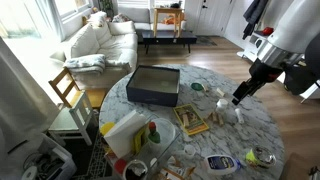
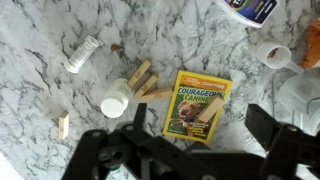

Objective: Put the bottle with the blue lid upright and put it in the transparent storage box

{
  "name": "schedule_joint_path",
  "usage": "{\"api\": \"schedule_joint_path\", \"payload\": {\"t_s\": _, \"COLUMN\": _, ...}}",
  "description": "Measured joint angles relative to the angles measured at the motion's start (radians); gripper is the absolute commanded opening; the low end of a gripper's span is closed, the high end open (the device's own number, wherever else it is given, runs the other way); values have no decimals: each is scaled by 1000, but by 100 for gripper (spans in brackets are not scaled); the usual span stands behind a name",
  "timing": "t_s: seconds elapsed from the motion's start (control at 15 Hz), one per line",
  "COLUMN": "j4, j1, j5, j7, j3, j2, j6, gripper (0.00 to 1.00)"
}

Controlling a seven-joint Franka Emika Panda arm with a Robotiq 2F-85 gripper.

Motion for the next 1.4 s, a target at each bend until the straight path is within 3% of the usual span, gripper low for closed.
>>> {"api": "schedule_joint_path", "payload": {"t_s": 0.87, "j4": 0, "j1": 0, "j5": 0, "j7": 0, "j3": 0, "j2": 0, "j6": 0, "gripper": 100}}
{"api": "schedule_joint_path", "payload": {"t_s": 1.4, "j4": -4, "j1": -24, "j5": 28, "j7": 363, "j3": 26, "j2": 152, "j6": -1, "gripper": 100}}
